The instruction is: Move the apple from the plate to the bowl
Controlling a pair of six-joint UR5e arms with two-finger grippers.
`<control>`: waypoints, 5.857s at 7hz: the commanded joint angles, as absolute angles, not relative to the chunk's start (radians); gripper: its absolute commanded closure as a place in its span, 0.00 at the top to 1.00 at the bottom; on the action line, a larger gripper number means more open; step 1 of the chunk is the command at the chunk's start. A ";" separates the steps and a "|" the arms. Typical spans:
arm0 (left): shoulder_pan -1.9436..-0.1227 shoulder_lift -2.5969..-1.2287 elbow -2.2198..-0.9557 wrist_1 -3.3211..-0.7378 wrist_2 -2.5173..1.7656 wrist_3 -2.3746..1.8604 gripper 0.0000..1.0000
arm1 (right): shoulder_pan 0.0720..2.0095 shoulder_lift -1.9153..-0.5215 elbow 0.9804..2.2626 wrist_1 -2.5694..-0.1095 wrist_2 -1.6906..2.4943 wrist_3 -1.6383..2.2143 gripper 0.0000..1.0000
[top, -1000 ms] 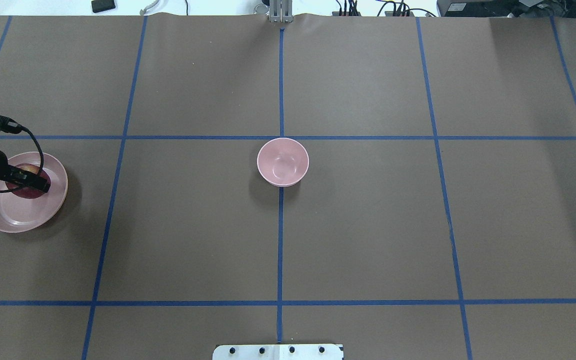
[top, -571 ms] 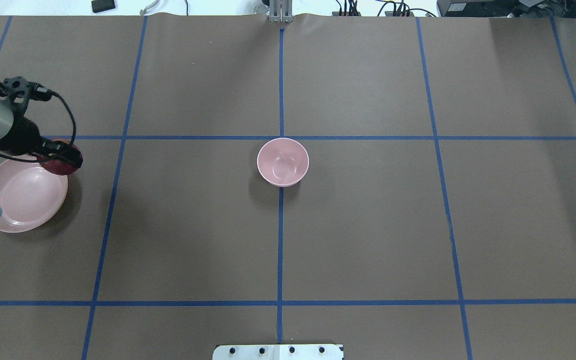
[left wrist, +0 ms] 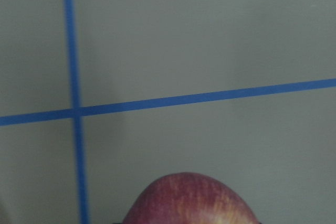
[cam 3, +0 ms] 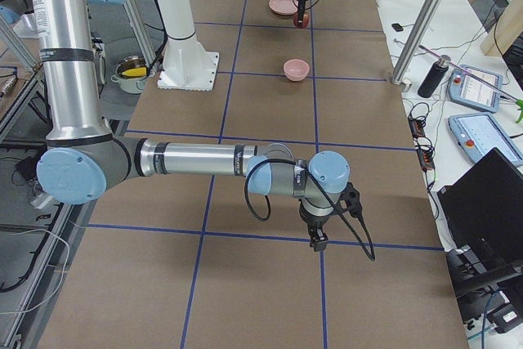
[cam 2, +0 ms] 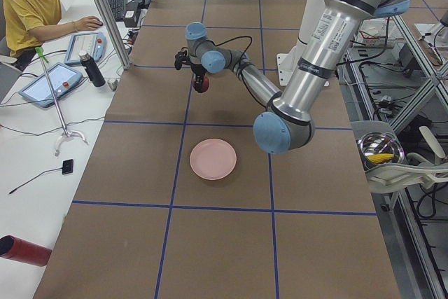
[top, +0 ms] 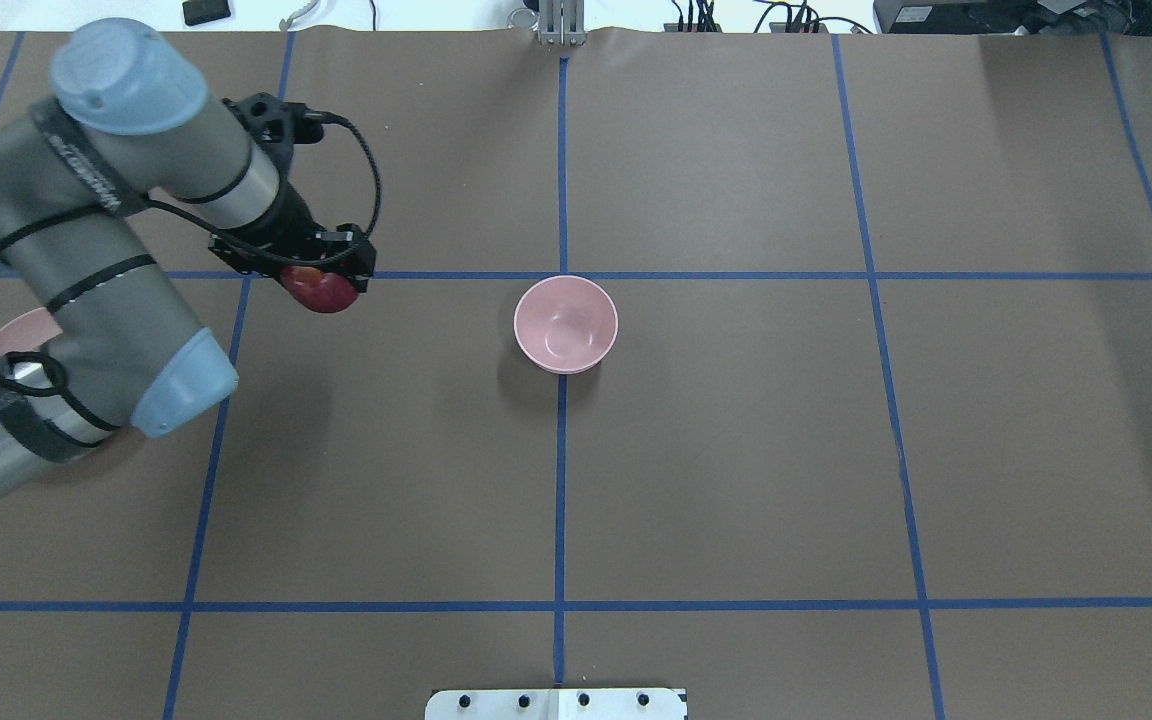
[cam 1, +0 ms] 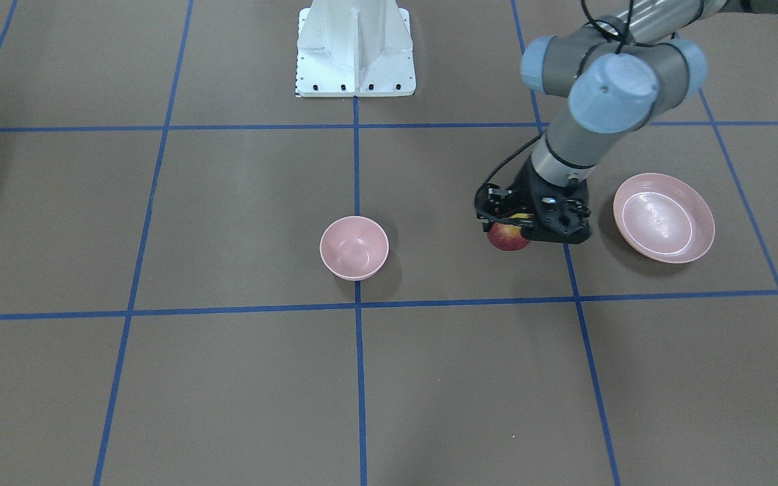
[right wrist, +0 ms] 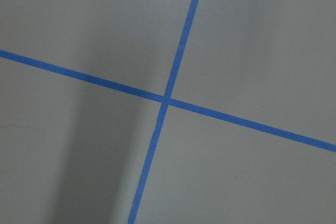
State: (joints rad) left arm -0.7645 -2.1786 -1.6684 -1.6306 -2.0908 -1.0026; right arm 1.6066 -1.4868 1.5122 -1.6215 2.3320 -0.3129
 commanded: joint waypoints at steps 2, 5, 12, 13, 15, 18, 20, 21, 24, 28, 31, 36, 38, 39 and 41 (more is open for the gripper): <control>-0.613 -2.463 -1.446 -1.623 -1.952 -1.236 0.00 | 1.608 -1.489 1.509 -1.621 2.332 -0.313 1.00; -0.555 -2.532 -1.324 -1.641 -1.901 -1.269 0.03 | 1.606 -1.489 1.508 -1.621 2.332 -0.313 1.00; -0.538 -2.551 -1.223 -1.773 -1.873 -1.261 0.97 | 1.606 -1.489 1.506 -1.623 2.333 -0.313 1.00; -0.540 -2.551 -1.230 -1.772 -1.875 -1.259 0.97 | 1.606 -1.489 1.506 -1.621 2.333 -0.313 1.00; -0.576 -2.524 -1.352 -1.714 -1.884 -1.255 0.97 | 1.606 -1.489 1.506 -1.621 2.333 -0.313 1.00; -0.679 -2.247 -1.743 -1.510 -1.926 -1.038 0.97 | 1.606 -1.491 1.506 -1.623 2.330 -0.313 1.00; -0.832 -2.079 -1.779 -1.511 -2.024 -0.698 0.97 | 1.608 -1.508 1.508 -1.621 2.329 -0.313 1.00; -0.932 -1.989 -1.776 -1.514 -2.072 -0.513 0.97 | 1.608 -1.512 1.506 -1.621 2.329 -0.295 1.00; -1.281 -1.759 -1.712 -1.523 -2.260 -0.052 0.97 | 1.609 -1.522 1.519 -1.621 2.329 -0.213 1.00; -1.587 -1.637 -1.527 -1.535 -2.267 0.238 0.98 | 1.609 -1.532 1.520 -1.618 2.330 -0.212 1.00; -1.632 -1.578 -1.549 -1.583 -2.350 0.229 0.98 | 1.609 -1.532 1.520 -1.618 2.330 -0.212 1.00; -1.635 -1.577 -1.618 -1.592 -2.381 0.238 0.98 | 1.609 -1.534 1.526 -1.618 2.333 -0.210 1.00; -1.635 -1.554 -1.623 -1.597 -2.382 0.238 0.98 | 1.609 -1.534 1.525 -1.618 2.335 -0.210 1.00; -1.634 -1.552 -1.623 -1.597 -2.381 0.238 0.98 | 1.609 -1.534 1.525 -1.618 2.335 -0.212 1.00; -1.634 -1.551 -1.623 -1.597 -2.381 0.238 0.98 | 1.609 -1.532 1.526 -1.618 2.335 -0.212 1.00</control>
